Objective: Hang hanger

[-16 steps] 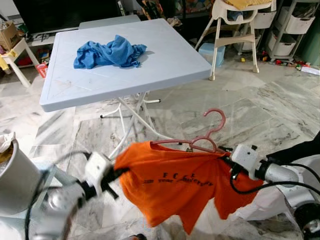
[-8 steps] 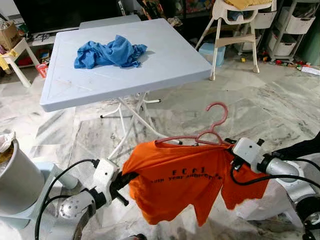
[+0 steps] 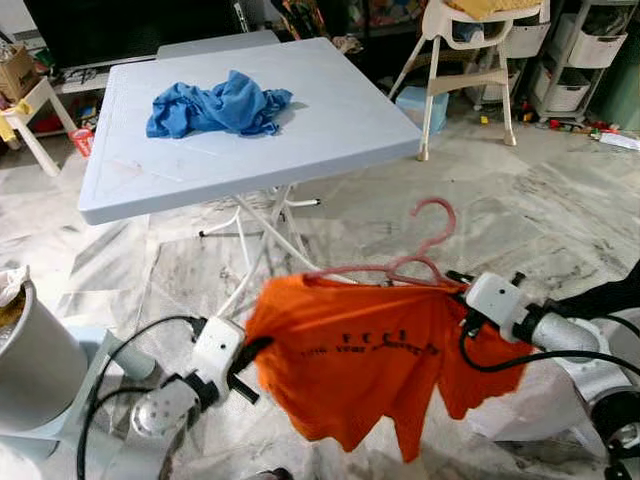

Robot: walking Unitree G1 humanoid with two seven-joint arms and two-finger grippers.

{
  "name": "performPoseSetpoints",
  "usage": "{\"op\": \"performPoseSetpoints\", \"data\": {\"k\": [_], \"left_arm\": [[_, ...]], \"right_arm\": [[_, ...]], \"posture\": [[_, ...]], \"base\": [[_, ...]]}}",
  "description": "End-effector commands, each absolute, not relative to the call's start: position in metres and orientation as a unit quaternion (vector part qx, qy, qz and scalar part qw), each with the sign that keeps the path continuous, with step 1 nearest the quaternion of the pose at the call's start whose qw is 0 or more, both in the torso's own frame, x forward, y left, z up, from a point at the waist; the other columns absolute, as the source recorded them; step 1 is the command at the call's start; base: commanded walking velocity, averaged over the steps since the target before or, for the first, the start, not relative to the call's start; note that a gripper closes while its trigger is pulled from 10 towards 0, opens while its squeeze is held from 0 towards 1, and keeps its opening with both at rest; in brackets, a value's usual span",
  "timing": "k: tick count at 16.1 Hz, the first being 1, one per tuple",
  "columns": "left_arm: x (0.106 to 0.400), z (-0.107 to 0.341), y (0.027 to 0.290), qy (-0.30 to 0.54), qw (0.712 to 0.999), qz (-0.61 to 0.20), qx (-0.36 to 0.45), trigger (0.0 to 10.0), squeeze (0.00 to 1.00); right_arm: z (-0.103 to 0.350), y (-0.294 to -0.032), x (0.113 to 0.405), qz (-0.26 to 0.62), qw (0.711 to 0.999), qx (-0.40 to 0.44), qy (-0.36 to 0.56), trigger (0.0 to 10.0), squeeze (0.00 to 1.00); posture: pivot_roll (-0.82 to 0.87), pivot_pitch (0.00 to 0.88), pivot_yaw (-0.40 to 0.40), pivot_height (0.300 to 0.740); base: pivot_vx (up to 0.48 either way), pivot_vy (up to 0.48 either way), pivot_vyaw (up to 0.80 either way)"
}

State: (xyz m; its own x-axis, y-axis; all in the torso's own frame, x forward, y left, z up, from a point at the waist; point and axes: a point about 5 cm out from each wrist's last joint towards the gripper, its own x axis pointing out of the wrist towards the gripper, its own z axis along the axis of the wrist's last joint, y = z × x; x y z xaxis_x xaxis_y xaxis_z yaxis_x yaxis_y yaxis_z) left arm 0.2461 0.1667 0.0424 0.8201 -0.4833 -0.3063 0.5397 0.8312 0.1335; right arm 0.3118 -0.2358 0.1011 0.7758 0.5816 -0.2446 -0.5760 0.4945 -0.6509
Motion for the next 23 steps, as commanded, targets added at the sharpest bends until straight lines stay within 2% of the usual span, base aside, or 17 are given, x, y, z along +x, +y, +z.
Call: {"op": "performPoseSetpoints", "data": {"k": [1,4,5,8,12,13,15,20,23], "left_arm": [[0.243,0.035,0.182,0.16,0.946,-0.25,0.135,10.0,0.0],[0.245,0.037,0.188,0.163,0.943,-0.254,0.139,10.0,0.0],[0.248,0.041,0.192,0.16,0.944,-0.258,0.132,10.0,1.0],[0.256,0.047,0.195,0.141,0.95,-0.244,0.132,10.0,1.0],[0.26,0.053,0.183,0.111,0.954,-0.251,0.123,10.0,1.0],[0.256,0.066,0.172,0.106,0.932,-0.328,0.115,10.0,1.0],[0.257,0.081,0.169,0.098,0.912,-0.382,0.116,10.0,1.0],[0.27,0.121,0.164,0.059,0.893,-0.428,0.13,10.0,1.0],[0.263,0.098,0.16,0.085,0.891,-0.428,0.127,10.0,1.0]], "right_arm": [[0.126,-0.23,0.321,0.319,0.869,-0.371,-0.071,10.0,0.0],[0.13,-0.223,0.323,0.326,0.861,-0.379,-0.089,10.0,0.0],[0.132,-0.223,0.324,0.324,0.859,-0.384,-0.095,10.0,0.0],[0.132,-0.224,0.324,0.32,0.86,-0.386,-0.096,10.0,0.0],[0.13,-0.221,0.323,0.324,0.858,-0.386,-0.102,10.0,0.0],[0.129,-0.221,0.319,0.334,0.843,-0.408,-0.106,10.0,0.0],[0.125,-0.221,0.316,0.347,0.833,-0.418,-0.104,10.0,0.0],[0.102,-0.222,0.304,0.388,0.786,-0.476,-0.065,10.0,0.0],[0.095,-0.219,0.299,0.396,0.79,-0.463,-0.063,10.0,0.0]], "posture": [[-0.08,0.04,0.082,0.74],[-0.08,0.039,0.082,0.74],[-0.08,0.039,0.079,0.74],[-0.08,0.039,0.079,0.74],[-0.08,0.04,0.084,0.74],[-0.08,0.038,0.086,0.74],[-0.08,0.035,0.088,0.74],[-0.08,0.035,0.095,0.74],[-0.08,0.039,0.096,0.74]], "base": [[0.0,0.0,0.0],[0.0,0.0,0.0],[0.0,0.0,0.0],[0.0,0.0,0.0],[0.0,0.0,0.0],[0.0,0.0,0.0],[0.0,0.0,0.0],[0.0,0.0,0.0],[0.0,0.0,0.0]]}}
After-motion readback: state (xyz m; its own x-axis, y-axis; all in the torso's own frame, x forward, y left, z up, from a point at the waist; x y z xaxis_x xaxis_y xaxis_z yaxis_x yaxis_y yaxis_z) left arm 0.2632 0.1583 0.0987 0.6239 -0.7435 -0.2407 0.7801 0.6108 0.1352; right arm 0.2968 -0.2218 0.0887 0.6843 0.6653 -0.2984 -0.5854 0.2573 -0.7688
